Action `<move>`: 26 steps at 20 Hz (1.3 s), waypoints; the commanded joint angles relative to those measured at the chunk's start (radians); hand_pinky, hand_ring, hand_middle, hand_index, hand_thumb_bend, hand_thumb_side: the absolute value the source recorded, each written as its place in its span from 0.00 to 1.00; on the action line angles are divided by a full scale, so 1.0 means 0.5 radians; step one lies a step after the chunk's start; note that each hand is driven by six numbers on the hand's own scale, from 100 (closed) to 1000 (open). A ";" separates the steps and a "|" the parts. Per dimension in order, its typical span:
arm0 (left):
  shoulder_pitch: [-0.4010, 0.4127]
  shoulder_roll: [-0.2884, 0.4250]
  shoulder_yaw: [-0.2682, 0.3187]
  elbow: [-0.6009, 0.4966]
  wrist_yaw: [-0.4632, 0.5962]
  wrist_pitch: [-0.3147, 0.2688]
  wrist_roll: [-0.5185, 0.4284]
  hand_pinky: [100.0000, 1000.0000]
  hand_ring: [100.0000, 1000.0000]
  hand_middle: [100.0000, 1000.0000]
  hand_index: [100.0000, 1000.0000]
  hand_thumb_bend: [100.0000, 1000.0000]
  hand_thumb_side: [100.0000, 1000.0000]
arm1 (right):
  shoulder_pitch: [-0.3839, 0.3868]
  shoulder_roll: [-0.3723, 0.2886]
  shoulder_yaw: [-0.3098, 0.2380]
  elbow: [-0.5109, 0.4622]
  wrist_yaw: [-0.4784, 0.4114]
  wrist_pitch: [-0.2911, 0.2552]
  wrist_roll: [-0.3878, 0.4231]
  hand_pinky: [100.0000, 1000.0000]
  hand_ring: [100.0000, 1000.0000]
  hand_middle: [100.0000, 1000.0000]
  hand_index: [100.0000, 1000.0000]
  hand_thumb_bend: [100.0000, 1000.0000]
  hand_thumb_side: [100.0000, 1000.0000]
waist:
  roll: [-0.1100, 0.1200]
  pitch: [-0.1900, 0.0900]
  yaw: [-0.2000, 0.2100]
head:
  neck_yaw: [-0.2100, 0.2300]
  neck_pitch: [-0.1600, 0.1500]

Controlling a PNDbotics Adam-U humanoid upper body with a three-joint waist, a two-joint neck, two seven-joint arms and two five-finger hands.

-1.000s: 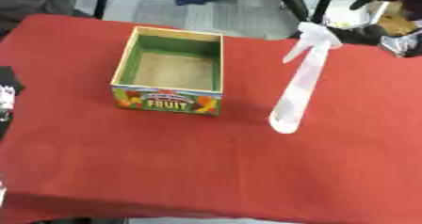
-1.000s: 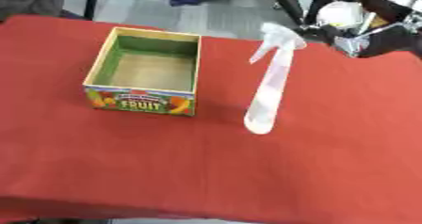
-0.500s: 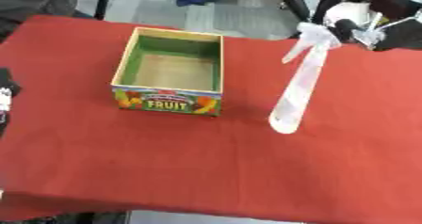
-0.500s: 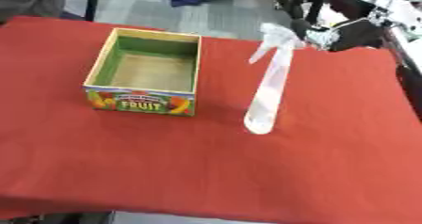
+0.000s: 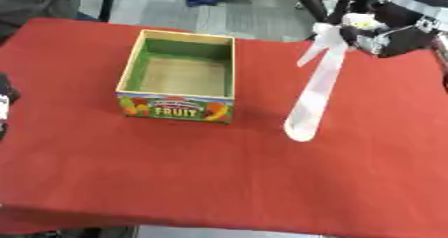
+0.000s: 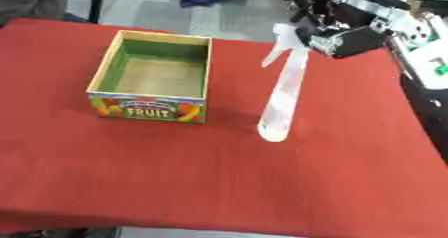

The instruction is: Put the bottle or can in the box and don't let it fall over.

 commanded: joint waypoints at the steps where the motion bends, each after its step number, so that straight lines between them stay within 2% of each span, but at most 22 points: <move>1: -0.024 0.023 0.002 -0.029 0.006 -0.003 -0.008 0.69 0.58 0.47 0.70 0.22 0.63 | -0.056 -0.006 -0.007 0.019 0.054 -0.253 0.250 0.77 1.00 1.00 0.95 0.00 0.29 | 0.013 -0.014 0.002 | -0.017 0.011; 6: -0.023 0.020 0.000 -0.029 0.006 -0.002 -0.010 0.69 0.58 0.47 0.70 0.22 0.63 | -0.073 0.036 0.016 0.052 0.119 -0.275 0.268 0.77 1.00 1.00 0.95 0.00 0.29 | 0.015 -0.013 0.005 | -0.032 0.011; 11: -0.024 0.017 0.000 -0.027 0.005 -0.002 -0.012 0.69 0.58 0.47 0.70 0.22 0.63 | -0.073 0.063 0.025 0.086 0.180 -0.292 0.286 0.76 1.00 1.00 0.92 0.00 0.22 | 0.013 -0.011 0.009 | -0.038 0.011; 15: -0.025 0.015 -0.001 -0.026 0.004 -0.002 -0.013 0.69 0.58 0.47 0.70 0.22 0.63 | -0.067 0.086 0.020 0.132 0.239 -0.300 0.288 0.76 1.00 1.00 0.91 0.00 0.23 | 0.011 -0.009 0.011 | -0.041 0.011; 26: -0.028 0.013 -0.001 -0.025 0.004 -0.002 -0.014 0.69 0.58 0.47 0.70 0.22 0.63 | -0.073 0.116 0.023 0.175 0.306 -0.330 0.271 0.75 1.00 1.00 0.89 0.00 0.17 | 0.010 -0.006 0.017 | -0.046 0.011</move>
